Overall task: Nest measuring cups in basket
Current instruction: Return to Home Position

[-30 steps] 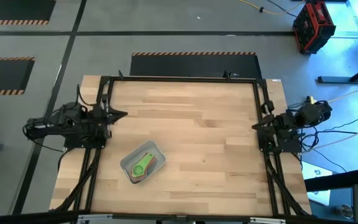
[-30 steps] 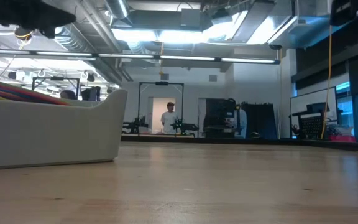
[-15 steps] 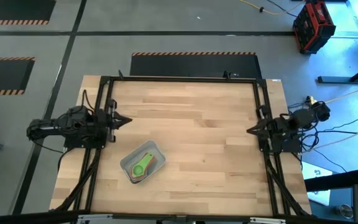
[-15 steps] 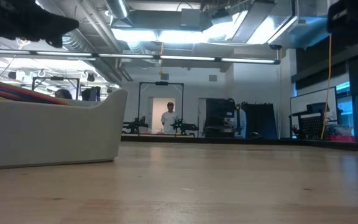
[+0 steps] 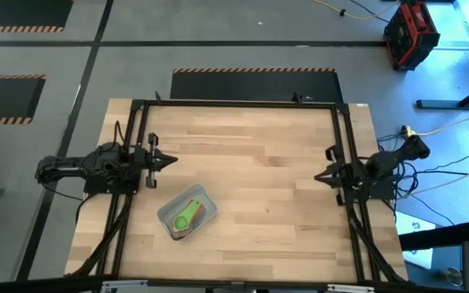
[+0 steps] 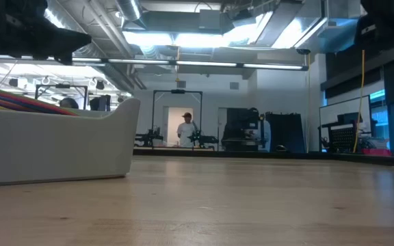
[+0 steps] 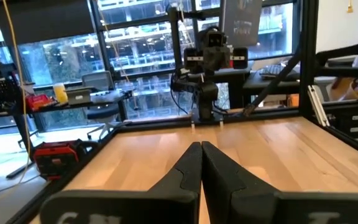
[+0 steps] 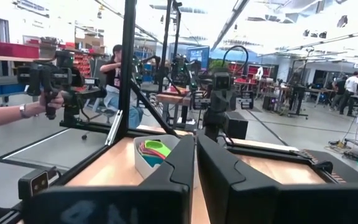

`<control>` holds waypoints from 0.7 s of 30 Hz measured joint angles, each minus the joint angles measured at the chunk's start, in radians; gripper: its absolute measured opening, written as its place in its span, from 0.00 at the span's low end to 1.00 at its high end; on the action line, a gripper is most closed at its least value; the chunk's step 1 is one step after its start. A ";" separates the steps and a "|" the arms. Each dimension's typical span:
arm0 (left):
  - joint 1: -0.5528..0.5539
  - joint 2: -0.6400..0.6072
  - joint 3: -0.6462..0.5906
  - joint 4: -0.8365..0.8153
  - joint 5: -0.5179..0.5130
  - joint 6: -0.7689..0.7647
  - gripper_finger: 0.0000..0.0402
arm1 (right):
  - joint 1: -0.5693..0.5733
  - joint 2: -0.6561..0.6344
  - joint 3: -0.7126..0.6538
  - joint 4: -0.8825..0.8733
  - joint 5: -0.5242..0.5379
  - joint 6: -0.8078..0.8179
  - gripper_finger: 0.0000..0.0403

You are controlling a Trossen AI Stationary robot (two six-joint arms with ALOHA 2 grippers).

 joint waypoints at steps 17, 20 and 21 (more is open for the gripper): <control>0.000 0.000 -0.022 0.014 0.000 -0.016 0.00 | -0.001 0.002 -0.137 0.138 0.000 -0.021 0.06; 0.000 0.000 -0.022 0.013 0.000 -0.018 0.01 | -0.001 0.002 -0.137 0.116 0.000 -0.030 0.06; 0.000 0.000 -0.022 0.011 0.000 -0.018 0.01 | -0.001 0.002 -0.137 0.108 0.000 -0.031 0.06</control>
